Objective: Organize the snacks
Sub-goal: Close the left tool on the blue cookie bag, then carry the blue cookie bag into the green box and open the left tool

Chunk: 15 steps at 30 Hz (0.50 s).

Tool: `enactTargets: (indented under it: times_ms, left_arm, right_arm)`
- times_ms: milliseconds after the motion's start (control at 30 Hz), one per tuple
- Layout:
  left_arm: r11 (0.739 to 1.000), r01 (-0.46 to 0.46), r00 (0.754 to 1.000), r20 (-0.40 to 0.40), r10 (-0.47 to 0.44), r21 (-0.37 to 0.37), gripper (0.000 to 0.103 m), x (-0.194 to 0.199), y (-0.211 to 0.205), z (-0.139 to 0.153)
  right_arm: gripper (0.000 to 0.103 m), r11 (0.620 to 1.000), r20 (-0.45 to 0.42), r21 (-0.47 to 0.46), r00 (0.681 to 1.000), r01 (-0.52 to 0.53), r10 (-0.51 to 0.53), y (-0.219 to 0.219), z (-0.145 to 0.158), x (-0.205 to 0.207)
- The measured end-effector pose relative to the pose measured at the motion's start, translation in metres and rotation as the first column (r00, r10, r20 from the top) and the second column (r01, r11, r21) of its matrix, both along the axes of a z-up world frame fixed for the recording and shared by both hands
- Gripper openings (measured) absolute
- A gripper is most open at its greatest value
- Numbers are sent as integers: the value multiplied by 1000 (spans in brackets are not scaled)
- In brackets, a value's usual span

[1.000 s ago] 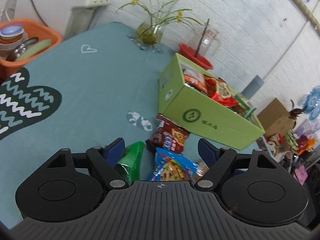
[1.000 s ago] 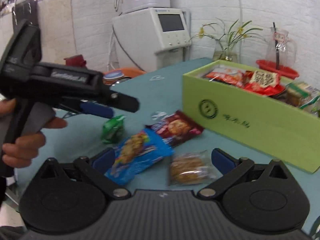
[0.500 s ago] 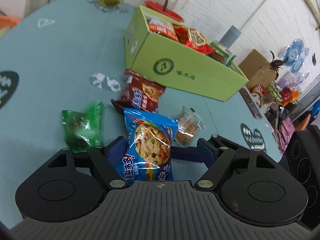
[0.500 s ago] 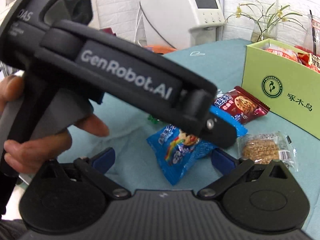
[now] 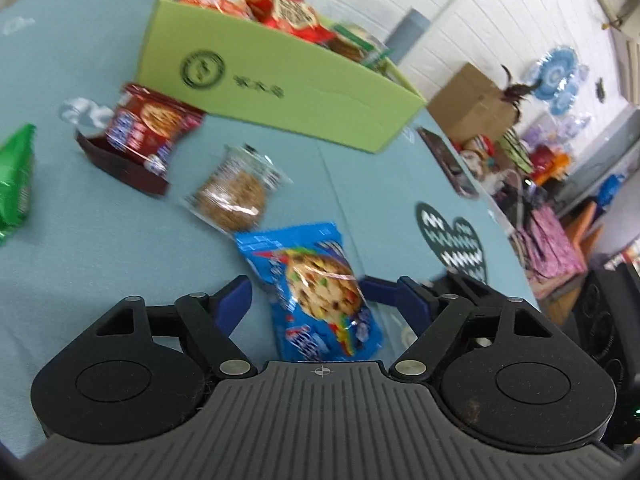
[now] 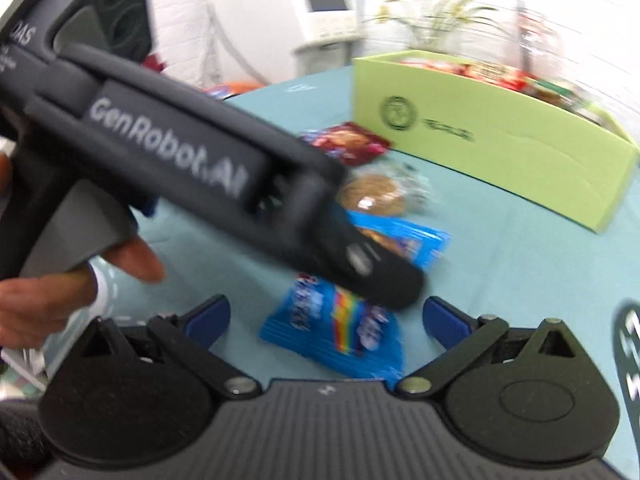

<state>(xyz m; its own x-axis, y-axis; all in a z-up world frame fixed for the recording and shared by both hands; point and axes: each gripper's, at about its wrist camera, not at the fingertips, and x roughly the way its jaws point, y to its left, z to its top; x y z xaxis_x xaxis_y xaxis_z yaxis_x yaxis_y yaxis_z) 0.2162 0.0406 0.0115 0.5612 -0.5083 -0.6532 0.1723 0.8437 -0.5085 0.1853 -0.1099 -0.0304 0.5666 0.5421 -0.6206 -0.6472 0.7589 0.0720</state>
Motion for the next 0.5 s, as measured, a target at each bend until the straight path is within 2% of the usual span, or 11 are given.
enactTargets:
  times_ms: [133, 200, 233, 267, 300, 333, 400, 500]
  left_arm:
    - [999, -37, 999, -18, 37, 12, 73, 1, 8, -2]
    - [999, -28, 999, -25, 28, 18, 70, 2, 6, -6]
    - [999, -19, 1000, -10, 19, 31, 69, 1, 3, -6]
    - [999, -8, 1000, 2, 8, 43, 62, 0, 0, -7]
    - [999, 9, 1000, 10, -10, 48, 45, 0, -4, -8]
    - [998, 14, 1000, 18, -15, 56, 46, -1, -7, -9]
    - [999, 22, 1000, 14, -23, 47, 39, 0, -9, -10]
    - [1000, 8, 1000, -15, -8, 8, 36, 0, -7, -6]
  right_arm:
    - [102, 996, -13, 77, 999, 34, -33, -3, -1, 0]
    - [102, 998, 5, 52, 999, 31, -31, 3, -3, 0]
    - [93, 999, 27, 36, 999, 29, -30, 2, -1, -3]
    - [71, 1000, 63, 11, 998, 29, -30, 4, 0, -6]
    - [62, 999, 93, -22, 995, 38, -36, 5, 0, -9]
    - [57, 999, 91, -24, 996, 30, -28, 5, 1, -11]
    - [56, 999, 84, -28, 996, 37, -35, 2, 4, -11]
    - [56, 999, 58, -2, 998, 40, -40, -5, 11, 1]
